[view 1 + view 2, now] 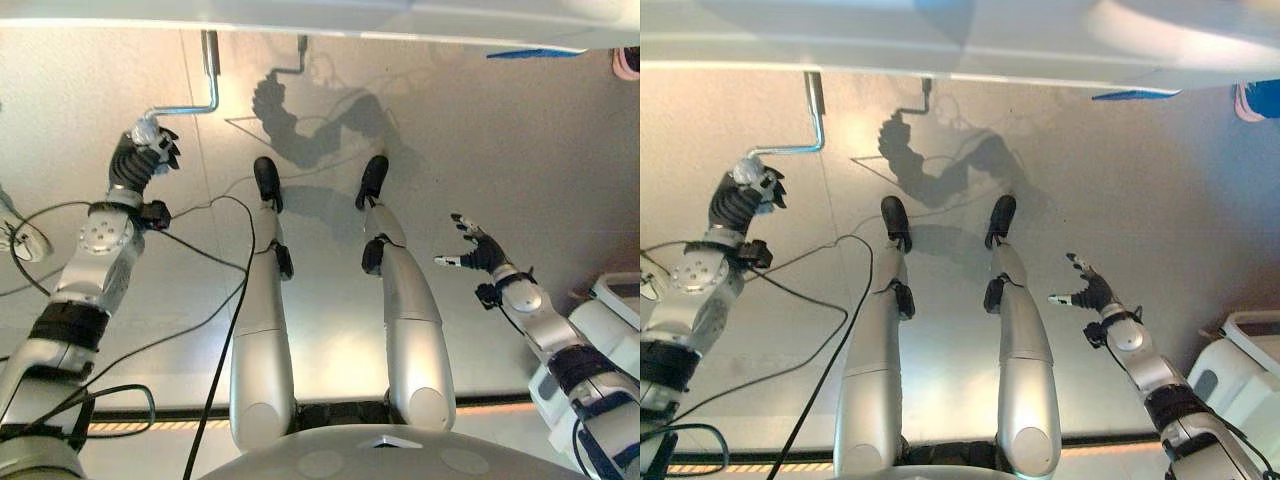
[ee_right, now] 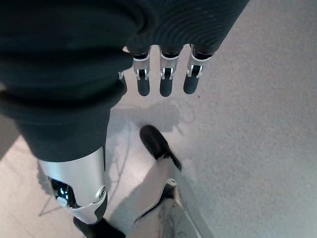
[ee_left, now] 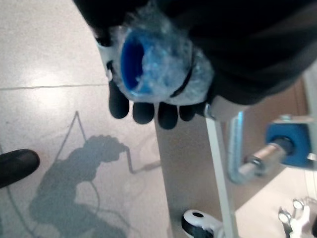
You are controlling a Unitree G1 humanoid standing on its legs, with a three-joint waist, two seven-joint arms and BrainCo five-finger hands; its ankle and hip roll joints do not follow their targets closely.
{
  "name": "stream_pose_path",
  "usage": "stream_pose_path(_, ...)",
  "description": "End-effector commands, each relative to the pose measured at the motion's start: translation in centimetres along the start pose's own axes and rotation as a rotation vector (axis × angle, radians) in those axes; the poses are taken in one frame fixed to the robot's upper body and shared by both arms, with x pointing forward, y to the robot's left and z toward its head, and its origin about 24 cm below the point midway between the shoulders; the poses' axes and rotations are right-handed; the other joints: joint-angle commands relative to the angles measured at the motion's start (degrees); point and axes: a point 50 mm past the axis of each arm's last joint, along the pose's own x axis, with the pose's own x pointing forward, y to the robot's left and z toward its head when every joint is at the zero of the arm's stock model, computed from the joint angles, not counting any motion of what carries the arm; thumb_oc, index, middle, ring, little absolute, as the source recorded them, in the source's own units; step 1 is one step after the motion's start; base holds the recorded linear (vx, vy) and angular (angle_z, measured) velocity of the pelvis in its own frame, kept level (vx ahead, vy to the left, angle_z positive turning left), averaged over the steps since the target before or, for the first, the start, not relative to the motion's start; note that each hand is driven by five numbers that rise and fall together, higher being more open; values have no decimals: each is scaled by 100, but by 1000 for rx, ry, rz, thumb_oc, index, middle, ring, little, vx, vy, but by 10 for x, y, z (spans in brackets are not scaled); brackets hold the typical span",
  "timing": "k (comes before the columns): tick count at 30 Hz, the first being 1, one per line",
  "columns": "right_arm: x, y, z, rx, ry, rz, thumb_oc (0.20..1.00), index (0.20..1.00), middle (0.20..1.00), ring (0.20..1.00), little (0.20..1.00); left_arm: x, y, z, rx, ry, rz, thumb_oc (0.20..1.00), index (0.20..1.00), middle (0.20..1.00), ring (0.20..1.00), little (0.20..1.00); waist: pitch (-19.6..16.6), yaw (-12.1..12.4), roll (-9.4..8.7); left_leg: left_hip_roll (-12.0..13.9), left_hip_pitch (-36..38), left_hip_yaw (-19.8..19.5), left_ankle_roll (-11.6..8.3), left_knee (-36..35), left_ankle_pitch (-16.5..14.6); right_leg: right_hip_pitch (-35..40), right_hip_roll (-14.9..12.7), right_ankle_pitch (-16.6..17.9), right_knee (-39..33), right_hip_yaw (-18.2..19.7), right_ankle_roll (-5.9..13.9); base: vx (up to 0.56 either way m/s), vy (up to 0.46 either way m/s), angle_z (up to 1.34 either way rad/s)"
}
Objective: Raise the hospital bed
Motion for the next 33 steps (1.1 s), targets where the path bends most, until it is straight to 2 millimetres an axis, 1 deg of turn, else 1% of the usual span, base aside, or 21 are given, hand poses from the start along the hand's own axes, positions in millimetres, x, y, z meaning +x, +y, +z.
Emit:
stream_pose_path(1, -4, 16, 0, 28, -4, 43, 1000, 1000, 1000, 1000, 1000, 2, 22, 5, 45, -17, 123, 200, 200, 200, 200, 200, -106, -190, -570, -426, -165, 362, 75, 723, -856, 221, -479, 275, -362, 506, 1133, 57, 100, -3)
stream_pose_path(3, -4, 16, 2, 31, -11, 41, 1000, 1000, 1000, 1000, 1000, 5, 19, 5, 40, -17, 123, 200, 200, 200, 200, 200, -106, -206, -577, -424, -214, 369, 76, 775, -875, 180, -479, 269, -349, 529, 1128, 22, 41, -17)
stream_pose_path(4, -2, 18, 10, 41, -42, 40, 1000, 1000, 1000, 1000, 1000, 9, 17, 3, 35, 0, 141, 200, 200, 200, 200, 200, -106, -268, -612, -405, -276, 425, 90, 853, -921, 76, -485, 255, -313, 566, 1108, 28, 73, -13)
stream_pose_path(5, 0, 18, 14, 48, -60, 38, 1000, 1000, 1000, 1000, 1000, 12, 14, 4, 25, 3, 143, 200, 200, 200, 200, 200, -106, -288, -606, -406, -313, 444, 94, 874, -930, 14, -482, 255, -295, 594, 1104, 20, 63, -6)
stream_pose_path(6, 0, 18, 14, 48, -61, 38, 1000, 1000, 1000, 1000, 1000, 12, 14, 4, 25, 2, 143, 200, 200, 200, 200, 200, -106, -284, -605, -405, -318, 446, 94, 876, -931, 8, -481, 254, -292, 596, 1104, -3, 37, -7)
stream_pose_path(8, 3, 21, 22, 57, -85, 47, 1000, 1000, 1000, 1000, 1000, 22, 6, 0, 28, 42, 152, 200, 200, 200, 200, 200, -106, -376, -644, -381, -333, 489, 107, 862, -952, -130, -472, 247, -247, 642, 1075, -9, 18, -9)
stream_pose_path(10, 5, 23, 25, 55, -89, 57, 1000, 1000, 1000, 1000, 1000, 29, 2, -2, 48, 70, 156, 200, 200, 200, 200, 200, -106, -424, -673, -361, -304, 520, 112, 821, -952, -181, -454, 237, -224, 669, 1060, -11, -13, -11)
stream_pose_path(13, 7, 31, 28, 55, -96, 83, 1000, 1000, 1000, 1000, 1000, 34, -12, -10, 95, 113, 124, 200, 200, 200, 200, 200, -106, -496, -729, -316, -298, 592, 105, 826, -922, -275, -399, 206, -155, 732, 1017, -13, -42, -12)
stream_pose_path(14, 7, 31, 28, 55, -96, 83, 1000, 1000, 1000, 1000, 1000, 34, -13, -10, 95, 112, 124, 200, 200, 200, 200, 200, -106, -491, -733, -314, -299, 597, 105, 826, -923, -280, -398, 205, -152, 738, 1017, -16, -87, -14)
stream_pose_path(15, 8, 36, 32, 56, -107, 98, 1000, 1000, 1000, 1000, 1000, 37, -27, -11, 95, 115, 92, 200, 200, 200, 200, 200, -106, -533, -767, -269, -302, 610, 110, 845, -903, -332, -364, 173, -83, 771, 982, -17, -120, -9)
stream_pose_path(18, 12, 37, 37, 38, -123, 107, 1000, 1000, 1000, 1000, 1000, 39, -54, -11, 94, 109, 14, 200, 200, 200, 200, 200, -106, -584, -793, -199, -300, 640, 93, 774, -801, -426, -293, 127, 25, 797, 927, -21, -144, -13)
stream_pose_path(20, 12, 37, 37, 38, -123, 107, 1000, 1000, 1000, 1000, 1000, 39, -54, -11, 94, 109, 14, 200, 200, 200, 200, 200, -106, -583, -796, -200, -297, 644, 92, 769, -799, -429, -294, 126, 28, 801, 926, -14, -85, -12)
stream_pose_path(21, 14, 37, 41, 34, -133, 106, 1000, 1000, 1000, 1000, 1000, 40, -72, -7, 82, 85, -34, 200, 200, 200, 200, 200, -106, -622, -797, -143, -289, 637, 89, 751, -753, -526, -245, 87, 141, 840, 866, -17, -110, -11)
stream_pose_path(22, 14, 37, 41, 34, -133, 106, 1000, 1000, 1000, 1000, 1000, 40, -72, -7, 82, 85, -34, 200, 200, 200, 200, 200, -106, -621, -797, -143, -290, 637, 89, 752, -754, -527, -245, 87, 142, 840, 865, -42, -299, -11)
stream_pose_path(23, 17, 37, 46, 20, -145, 105, 1000, 1000, 1000, 1000, 1000, 42, -98, 4, 76, 36, -106, 200, 200, 200, 200, 200, -106, -701, -812, -47, -204, 670, 67, 675, -678, -612, -142, 22, 318, 858, 809, -25, -189, -8)
stream_pose_path(24, 17, 37, 46, 20, -145, 105, 1000, 1000, 1000, 1000, 1000, 42, -98, 4, 76, 36, -106, 200, 200, 200, 200, 200, -106, -700, -813, -47, -204, 671, 67, 675, -678, -613, -142, 21, 318, 859, 809, -43, -327, -8)
stream_pose_path(25, 18, 38, 47, 12, -145, 109, 1000, 1000, 1000, 1000, 1000, 42, -116, 14, 64, -2, -158, 200, 200, 200, 200, 200, -106, -740, -786, 10, -89, 665, 31, 579, -594, -640, -61, -39, 437, 880, 769, -25, -199, -8)
stream_pose_path(26, 18, 37, 46, 4, -142, 108, 1000, 1000, 1000, 1000, 1000, 42, -123, 19, 63, -21, -182, 200, 200, 200, 200, 200, -106, -758, -767, 37, -14, 678, 13, 514, -552, -644, -29, -61, 485, 886, 762, -25, -199, -7)
stream_pose_path(27, 18, 37, 46, 4, -142, 108, 1000, 1000, 1000, 1000, 1000, 42, -123, 19, 63, -20, -182, 200, 200, 200, 200, 200, -106, -757, -768, 36, -9, 681, 12, 508, -549, -644, -29, -62, 486, 888, 761, -22, -178, -9)
stream_pose_path(29, 20, 34, 47, -17, -140, 100, 1000, 1000, 1000, 1000, 1000, 40, -139, 34, 34, -86, -239, 200, 200, 200, 200, 200, -106, -789, -736, 113, 243, 751, -92, 181, -345, -580, 97, -72, 435, 875, 774, -26, -202, -7)
stream_pose_path(33, 19, 30, 43, -31, -130, 88, 1000, 1000, 1000, 1000, 1000, 32, -149, 47, -30, -156, -299, 200, 200, 200, 200, 200, -106, -800, -675, 126, 564, 780, -187, -197, -150, -442, 220, -98, 369, 878, 778, -15, -139, -4)
